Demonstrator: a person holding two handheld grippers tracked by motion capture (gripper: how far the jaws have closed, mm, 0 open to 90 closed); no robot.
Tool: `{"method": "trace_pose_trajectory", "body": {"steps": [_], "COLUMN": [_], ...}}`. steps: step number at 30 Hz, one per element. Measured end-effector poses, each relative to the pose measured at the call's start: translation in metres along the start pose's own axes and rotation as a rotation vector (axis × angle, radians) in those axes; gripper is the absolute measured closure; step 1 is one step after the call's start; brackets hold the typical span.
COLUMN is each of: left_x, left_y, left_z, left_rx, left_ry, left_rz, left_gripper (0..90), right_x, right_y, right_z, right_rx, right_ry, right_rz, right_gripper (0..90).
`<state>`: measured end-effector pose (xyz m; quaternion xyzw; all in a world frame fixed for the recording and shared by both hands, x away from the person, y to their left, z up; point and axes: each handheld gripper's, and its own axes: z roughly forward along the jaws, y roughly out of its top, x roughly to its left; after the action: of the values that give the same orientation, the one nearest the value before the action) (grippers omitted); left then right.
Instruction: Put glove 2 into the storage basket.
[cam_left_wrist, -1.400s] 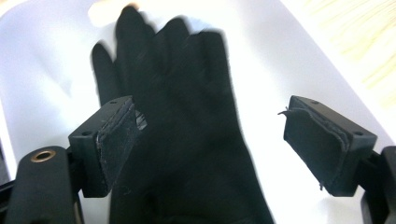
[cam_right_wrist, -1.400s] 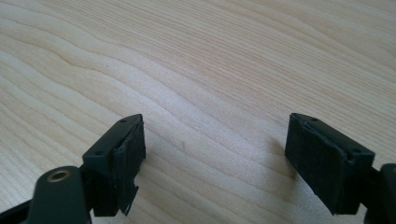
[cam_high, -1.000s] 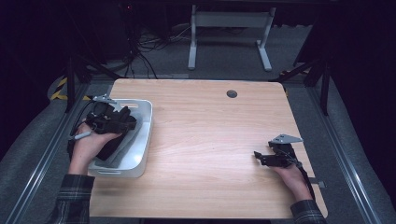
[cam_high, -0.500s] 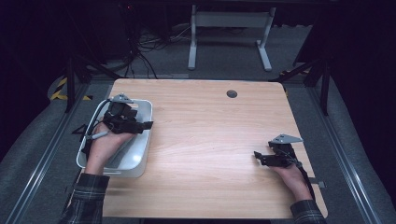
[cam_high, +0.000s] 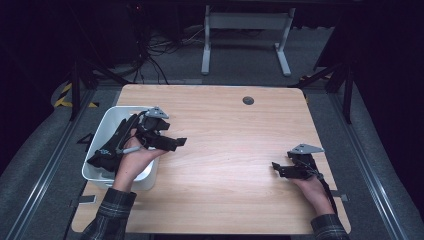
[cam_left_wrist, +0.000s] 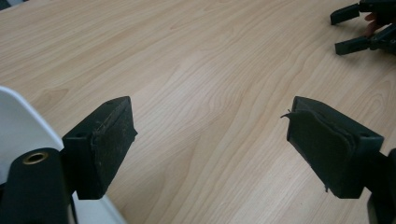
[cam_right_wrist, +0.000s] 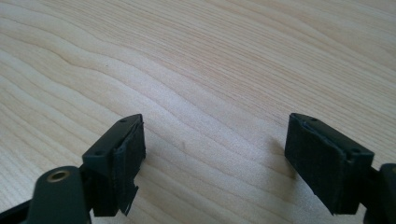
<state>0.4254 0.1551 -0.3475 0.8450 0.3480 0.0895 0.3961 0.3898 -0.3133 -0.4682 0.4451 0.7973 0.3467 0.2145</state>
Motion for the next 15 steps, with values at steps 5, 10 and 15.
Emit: {"method": "trace_pose_trajectory", "body": {"steps": [5,10,15], "left_x": [-0.012,-0.025,-0.038], "left_y": [0.0,-0.003,-0.006], "left_z": [0.014,0.027,0.042], "left_rx": [-0.001,-0.016,-0.011], "left_ry": [-0.012,-0.02,-0.025], "left_rz": [0.016,0.025,0.039], "left_gripper": [15.6,15.6,15.7], "right_x": [0.0,0.0,0.0], "right_y": [0.0,0.0,0.0], "right_z": [0.0,0.0,0.0], "right_rx": [-0.001,-0.001,-0.001], "right_ry": [0.0,0.0,0.0], "right_rz": [0.001,0.001,0.0], "right_gripper": [21.0,21.0,21.0]}}
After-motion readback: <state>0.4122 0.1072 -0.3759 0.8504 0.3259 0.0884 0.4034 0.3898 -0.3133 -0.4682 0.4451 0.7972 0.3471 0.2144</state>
